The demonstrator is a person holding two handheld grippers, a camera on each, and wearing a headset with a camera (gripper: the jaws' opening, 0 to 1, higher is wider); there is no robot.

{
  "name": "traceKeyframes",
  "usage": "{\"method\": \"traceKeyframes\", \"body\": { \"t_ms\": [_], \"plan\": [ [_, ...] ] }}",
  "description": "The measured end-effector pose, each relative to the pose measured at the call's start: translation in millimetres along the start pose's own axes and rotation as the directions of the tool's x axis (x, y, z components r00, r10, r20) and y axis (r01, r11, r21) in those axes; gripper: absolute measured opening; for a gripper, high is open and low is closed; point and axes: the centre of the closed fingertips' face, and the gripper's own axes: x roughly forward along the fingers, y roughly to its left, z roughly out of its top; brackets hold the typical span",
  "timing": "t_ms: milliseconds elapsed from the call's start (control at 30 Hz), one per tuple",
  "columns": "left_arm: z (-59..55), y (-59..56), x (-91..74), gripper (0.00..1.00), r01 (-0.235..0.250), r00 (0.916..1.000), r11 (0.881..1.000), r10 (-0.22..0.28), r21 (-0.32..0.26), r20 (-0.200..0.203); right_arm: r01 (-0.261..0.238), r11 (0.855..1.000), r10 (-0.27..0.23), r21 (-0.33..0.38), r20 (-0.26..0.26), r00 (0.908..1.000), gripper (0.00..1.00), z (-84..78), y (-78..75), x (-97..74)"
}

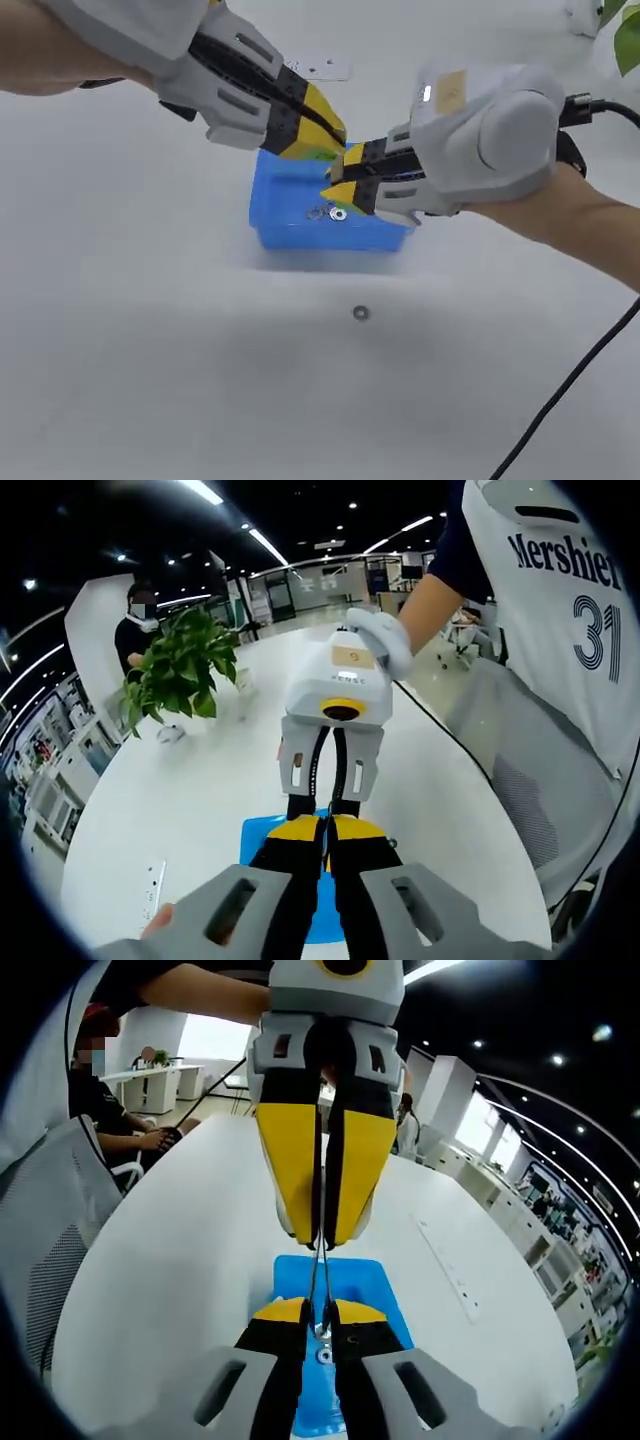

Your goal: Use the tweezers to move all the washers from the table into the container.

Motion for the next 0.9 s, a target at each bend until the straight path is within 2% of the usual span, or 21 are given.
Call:
{"method": "traceKeyframes", "body": {
  "t_ms": [133, 400, 667, 900],
  "plan": [
    [-13.4, 11.6, 6.1, 0.06, -0.005, 1.0, 1.0, 0.005, -0.027, -0.001, -0.001, 1.0, 0.001, 0.004, -0.014, 0.9999, 0.1, -9.9, -6.4, 9.4],
    [-39.0, 19.3, 23.4, 0.06, 0.008, 0.9995, 0.998, -0.01, -0.058, -0.028, -0.032, 0.999, 0.033, 0.038, -0.043, 0.9985, 0.1, -38.4, -10.6, 28.8],
    [-49.4, 27.0, 33.1, 0.06, 0.011, 0.9995, 0.995, -0.013, -0.096, -0.027, -0.039, 0.993, 0.045, 0.115, -0.054, 0.9975, 0.1, -51.8, -11.0, 33.6],
    [-53.3, 24.6, 34.5, 0.06, 0.015, 0.9993, 0.994, -0.018, -0.105, -0.032, -0.044, 0.991, 0.052, 0.122, -0.062, 0.9967, 0.1, -53.8, -6.3, 36.2]
  ]
}}
